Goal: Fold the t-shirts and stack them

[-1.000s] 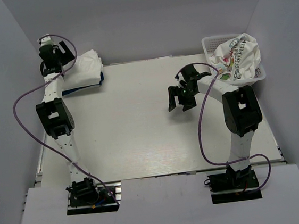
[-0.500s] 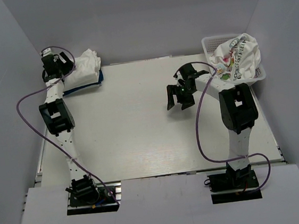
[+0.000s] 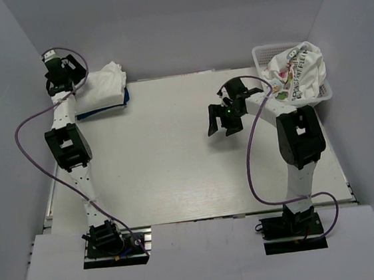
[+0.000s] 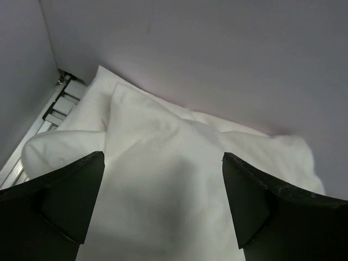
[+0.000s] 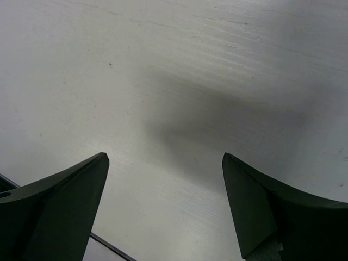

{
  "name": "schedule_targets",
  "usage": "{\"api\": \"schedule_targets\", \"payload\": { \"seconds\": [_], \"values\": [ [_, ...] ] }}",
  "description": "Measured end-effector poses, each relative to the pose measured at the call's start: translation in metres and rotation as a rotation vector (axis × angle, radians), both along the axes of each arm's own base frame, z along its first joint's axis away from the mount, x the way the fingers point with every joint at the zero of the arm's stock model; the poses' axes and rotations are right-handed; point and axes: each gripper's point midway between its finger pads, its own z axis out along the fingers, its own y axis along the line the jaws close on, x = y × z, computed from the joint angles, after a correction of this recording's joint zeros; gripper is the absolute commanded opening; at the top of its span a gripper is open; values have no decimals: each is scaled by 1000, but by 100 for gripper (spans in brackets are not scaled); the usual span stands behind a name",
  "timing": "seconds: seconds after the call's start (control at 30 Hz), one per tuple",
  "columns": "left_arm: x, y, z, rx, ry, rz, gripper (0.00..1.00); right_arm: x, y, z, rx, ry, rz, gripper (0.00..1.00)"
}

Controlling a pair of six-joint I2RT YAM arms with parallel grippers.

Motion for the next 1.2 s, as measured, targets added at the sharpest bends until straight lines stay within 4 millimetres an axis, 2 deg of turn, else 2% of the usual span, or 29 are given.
{"api": "schedule_targets", "payload": {
  "seconds": [0.2, 0.3, 0.4, 0.5, 0.57, 0.6, 0.7, 0.77, 0.87, 0.97, 1.07, 1.2],
  "values": [
    [-20, 1, 63, 10, -45, 90, 99, -8, -2, 30, 44, -84, -17, 90],
    [-48, -11, 68, 3, -7, 98, 99, -18, -5, 40, 56, -115, -18, 90],
    [-83, -27, 55, -3, 59, 96, 99, -26, -7, 45, 70, -143, -15, 90],
    [-125, -59, 44, -9, 133, 63, 99, -35, -11, 48, 73, -159, -19, 90],
    [-157, -87, 50, -14, 168, 28, 99, -41, -14, 53, 73, -186, -27, 90],
    [-171, -103, 57, -20, 172, 6, 99, -45, -17, 56, 72, -205, -36, 90],
    [-225, -151, 93, -44, 124, -80, 99, -56, -28, 71, 71, -279, -75, 90],
    [-267, -169, 116, -60, 87, -117, 99, -63, -36, 82, 72, -334, -108, 90],
    [-319, -167, 147, -69, 27, -94, 99, -75, -47, 98, 84, -420, -154, 90],
    [-349, -157, 163, -60, 4, -53, 99, -85, -58, 110, 96, -489, -203, 90],
    [-365, -152, 154, -50, 50, -27, 99, -92, -66, 118, 105, -548, -239, 90],
    [-378, -149, 125, -40, 156, -11, 99, -99, -71, 121, 115, -587, -260, 90]
  ]
}}
